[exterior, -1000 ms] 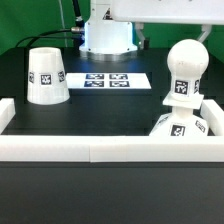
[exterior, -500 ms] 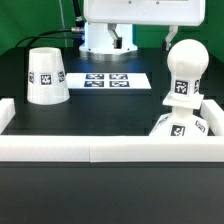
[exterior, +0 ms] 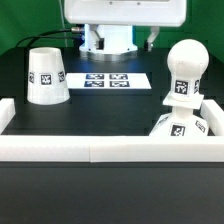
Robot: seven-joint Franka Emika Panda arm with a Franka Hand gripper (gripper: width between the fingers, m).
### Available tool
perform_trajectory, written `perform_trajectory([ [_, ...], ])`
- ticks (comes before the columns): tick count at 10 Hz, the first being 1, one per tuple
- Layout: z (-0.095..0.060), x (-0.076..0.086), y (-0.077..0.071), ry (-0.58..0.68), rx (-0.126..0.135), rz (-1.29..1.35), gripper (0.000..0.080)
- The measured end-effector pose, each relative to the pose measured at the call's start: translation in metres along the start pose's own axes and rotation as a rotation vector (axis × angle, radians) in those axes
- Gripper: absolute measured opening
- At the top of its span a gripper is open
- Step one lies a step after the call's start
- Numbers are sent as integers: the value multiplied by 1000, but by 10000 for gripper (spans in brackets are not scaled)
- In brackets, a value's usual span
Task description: Assemble lamp
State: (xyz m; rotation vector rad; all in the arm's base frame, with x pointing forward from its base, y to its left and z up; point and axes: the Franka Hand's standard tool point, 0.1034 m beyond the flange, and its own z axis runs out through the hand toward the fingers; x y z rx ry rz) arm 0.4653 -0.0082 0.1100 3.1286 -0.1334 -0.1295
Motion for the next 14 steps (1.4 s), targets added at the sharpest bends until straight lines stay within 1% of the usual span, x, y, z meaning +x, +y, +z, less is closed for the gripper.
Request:
perform_trajectory([
  [2, 1, -9, 32, -8, 0, -55, 698],
  [4, -4, -13, 56, -2, 2, -112, 698],
  [7, -8, -16, 93, 6, 1, -128, 698],
  [8, -8, -17, 100, 6, 0, -116, 698],
  [9, -6, -21, 103, 1, 1, -108, 698],
  [10, -2, -26, 101, -7, 2, -92, 698],
  [14, 0, -27, 101, -9, 2, -95, 698],
])
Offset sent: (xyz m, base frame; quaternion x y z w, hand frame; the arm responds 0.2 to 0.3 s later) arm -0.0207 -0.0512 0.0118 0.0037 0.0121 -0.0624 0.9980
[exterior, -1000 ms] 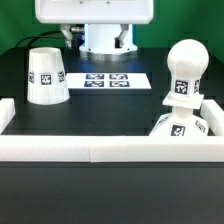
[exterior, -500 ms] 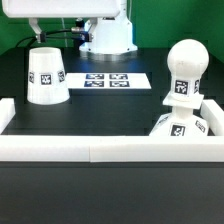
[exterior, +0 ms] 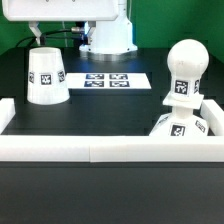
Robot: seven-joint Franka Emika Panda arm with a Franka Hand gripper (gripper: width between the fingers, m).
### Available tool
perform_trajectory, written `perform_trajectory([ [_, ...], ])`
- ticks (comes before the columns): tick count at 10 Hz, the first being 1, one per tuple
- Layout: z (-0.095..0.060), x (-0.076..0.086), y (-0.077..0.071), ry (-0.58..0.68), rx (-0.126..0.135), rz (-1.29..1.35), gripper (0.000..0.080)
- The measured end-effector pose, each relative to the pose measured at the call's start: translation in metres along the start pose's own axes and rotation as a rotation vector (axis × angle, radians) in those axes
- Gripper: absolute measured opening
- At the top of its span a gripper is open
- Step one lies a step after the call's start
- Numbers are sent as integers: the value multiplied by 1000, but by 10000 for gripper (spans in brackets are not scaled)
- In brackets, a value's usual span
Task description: Assemble lamp
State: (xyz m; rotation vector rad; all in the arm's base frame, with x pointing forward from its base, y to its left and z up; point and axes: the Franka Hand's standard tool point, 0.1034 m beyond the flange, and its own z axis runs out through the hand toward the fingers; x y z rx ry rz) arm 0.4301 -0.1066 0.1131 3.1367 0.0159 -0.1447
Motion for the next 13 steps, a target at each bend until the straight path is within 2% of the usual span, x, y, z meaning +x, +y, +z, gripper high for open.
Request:
perform_trajectory([
  [3, 13, -21, 1, 7, 2, -2, 698],
  [5, 16, -23, 0, 5, 1, -3, 698],
  [10, 37, -25, 2, -2, -15, -28, 698],
  [11, 37, -25, 2, -2, -14, -27, 578],
  [12, 37, -24, 2, -1, -14, -27, 408],
  [13, 37, -24, 2, -2, -14, -27, 408],
])
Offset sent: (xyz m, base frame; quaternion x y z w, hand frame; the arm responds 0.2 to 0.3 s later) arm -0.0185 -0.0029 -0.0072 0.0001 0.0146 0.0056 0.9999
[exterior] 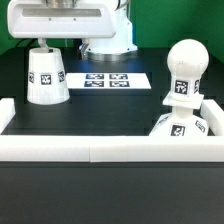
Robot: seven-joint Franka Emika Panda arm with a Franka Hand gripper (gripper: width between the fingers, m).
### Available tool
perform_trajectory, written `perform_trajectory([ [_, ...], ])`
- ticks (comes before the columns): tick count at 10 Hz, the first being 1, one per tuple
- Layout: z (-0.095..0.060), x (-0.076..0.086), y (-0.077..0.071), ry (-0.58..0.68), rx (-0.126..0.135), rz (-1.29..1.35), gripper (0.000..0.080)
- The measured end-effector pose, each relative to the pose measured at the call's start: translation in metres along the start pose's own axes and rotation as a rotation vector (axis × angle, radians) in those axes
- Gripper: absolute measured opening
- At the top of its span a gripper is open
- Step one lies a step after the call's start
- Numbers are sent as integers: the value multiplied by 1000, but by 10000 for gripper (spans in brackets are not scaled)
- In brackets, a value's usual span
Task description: Assemble lamp
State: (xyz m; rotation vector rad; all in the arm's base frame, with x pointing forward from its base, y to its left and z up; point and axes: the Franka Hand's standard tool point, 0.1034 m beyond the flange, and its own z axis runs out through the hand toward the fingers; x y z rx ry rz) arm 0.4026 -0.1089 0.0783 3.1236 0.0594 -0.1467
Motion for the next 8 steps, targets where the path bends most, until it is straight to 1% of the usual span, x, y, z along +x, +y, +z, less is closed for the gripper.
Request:
perform_trajectory([
  [2, 0, 0, 0, -1, 0, 0, 133],
  [3, -1, 1, 0, 3, 0, 1, 133],
  [4, -1, 1, -1, 3, 1, 1, 44],
  [8, -1, 1, -1, 3, 1, 0, 44],
])
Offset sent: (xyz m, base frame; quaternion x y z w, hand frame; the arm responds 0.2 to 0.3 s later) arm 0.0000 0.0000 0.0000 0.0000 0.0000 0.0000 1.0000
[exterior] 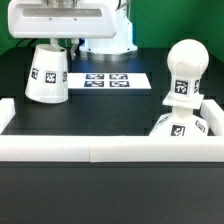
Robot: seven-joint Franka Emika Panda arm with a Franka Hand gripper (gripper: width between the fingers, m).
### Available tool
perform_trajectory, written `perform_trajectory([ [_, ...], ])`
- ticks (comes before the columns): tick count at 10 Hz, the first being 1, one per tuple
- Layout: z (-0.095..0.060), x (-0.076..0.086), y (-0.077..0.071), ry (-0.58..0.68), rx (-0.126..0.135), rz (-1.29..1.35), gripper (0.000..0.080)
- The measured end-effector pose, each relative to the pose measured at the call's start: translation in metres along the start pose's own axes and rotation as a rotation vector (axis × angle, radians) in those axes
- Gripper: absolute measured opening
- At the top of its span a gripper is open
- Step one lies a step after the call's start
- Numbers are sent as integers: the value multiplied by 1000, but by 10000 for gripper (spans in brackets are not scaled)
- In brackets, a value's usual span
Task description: Assemble lamp
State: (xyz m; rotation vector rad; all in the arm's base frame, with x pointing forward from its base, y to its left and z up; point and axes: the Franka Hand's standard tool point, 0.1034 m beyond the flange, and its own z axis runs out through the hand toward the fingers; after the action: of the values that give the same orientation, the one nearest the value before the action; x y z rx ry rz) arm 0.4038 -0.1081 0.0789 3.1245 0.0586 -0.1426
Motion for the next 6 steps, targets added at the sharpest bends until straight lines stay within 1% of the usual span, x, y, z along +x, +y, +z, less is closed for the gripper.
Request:
perform_trajectory([
  [1, -1, 1, -2, -2, 1, 5, 44],
  [2, -5, 5, -10, -2, 3, -3, 44],
  [3, -13, 10, -19, -8, 9, -6, 44],
  [4, -24, 16, -27, -14, 23, -11, 44],
  [5, -32, 22, -34, -18, 45, -4, 45],
  [6, -41, 31, -42, -18, 60, -6, 45],
])
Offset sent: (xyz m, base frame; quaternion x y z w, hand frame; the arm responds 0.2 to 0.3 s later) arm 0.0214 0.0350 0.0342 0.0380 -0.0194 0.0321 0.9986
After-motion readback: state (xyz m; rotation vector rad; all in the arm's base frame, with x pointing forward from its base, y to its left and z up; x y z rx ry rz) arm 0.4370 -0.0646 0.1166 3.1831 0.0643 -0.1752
